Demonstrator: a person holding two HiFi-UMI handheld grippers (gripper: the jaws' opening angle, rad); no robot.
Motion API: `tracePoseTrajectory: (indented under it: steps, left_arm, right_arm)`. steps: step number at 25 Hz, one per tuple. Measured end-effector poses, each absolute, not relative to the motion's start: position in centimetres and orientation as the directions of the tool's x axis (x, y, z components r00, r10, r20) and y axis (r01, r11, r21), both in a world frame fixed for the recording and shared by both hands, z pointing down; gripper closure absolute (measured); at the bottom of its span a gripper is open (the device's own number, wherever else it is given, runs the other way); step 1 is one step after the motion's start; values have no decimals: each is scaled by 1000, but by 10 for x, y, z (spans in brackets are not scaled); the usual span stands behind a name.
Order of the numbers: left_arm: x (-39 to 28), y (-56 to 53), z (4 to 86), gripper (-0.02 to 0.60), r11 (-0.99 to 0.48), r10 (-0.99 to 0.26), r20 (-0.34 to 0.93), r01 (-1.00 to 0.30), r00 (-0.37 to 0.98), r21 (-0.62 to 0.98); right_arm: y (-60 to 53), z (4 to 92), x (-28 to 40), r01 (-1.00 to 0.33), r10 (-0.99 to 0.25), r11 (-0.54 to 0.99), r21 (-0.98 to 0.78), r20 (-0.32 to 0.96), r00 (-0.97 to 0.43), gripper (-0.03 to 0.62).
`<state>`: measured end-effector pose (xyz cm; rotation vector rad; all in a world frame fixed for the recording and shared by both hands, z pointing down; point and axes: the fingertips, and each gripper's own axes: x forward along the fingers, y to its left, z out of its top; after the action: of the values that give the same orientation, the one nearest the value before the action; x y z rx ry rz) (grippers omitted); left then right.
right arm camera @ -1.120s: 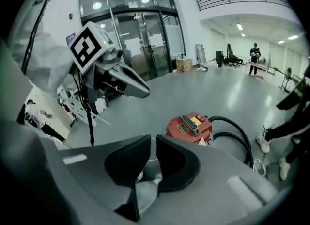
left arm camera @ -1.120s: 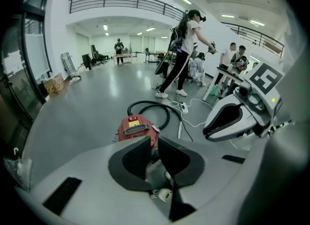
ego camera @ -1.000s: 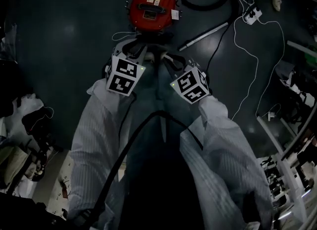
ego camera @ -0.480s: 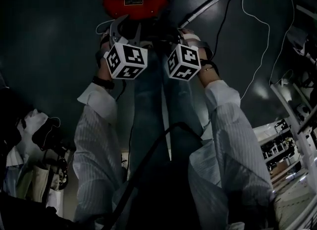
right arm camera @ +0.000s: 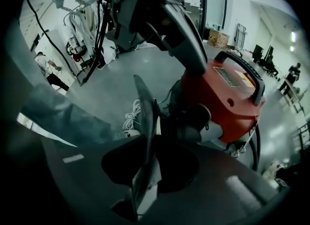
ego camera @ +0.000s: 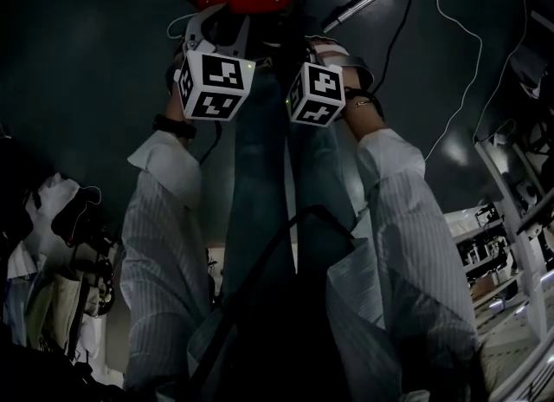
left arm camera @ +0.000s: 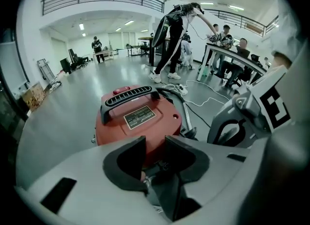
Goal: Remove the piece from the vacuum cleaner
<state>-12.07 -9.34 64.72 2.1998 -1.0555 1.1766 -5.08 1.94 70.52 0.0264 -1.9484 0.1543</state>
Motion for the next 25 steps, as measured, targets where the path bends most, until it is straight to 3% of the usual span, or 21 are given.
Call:
tracePoseTrajectory:
  steps: [4,25]
  left_arm:
    - [-121,-94,648,460,-611,-430,835,-792,344,11]
    - [-121,-94,651,460,-598,-410,846,-801,342,34]
  right_arm:
    - [26,705,-51,-85,58,992,-97,925,-375,563]
    - [55,704,-51,46,183,983,-178,908,-376,540]
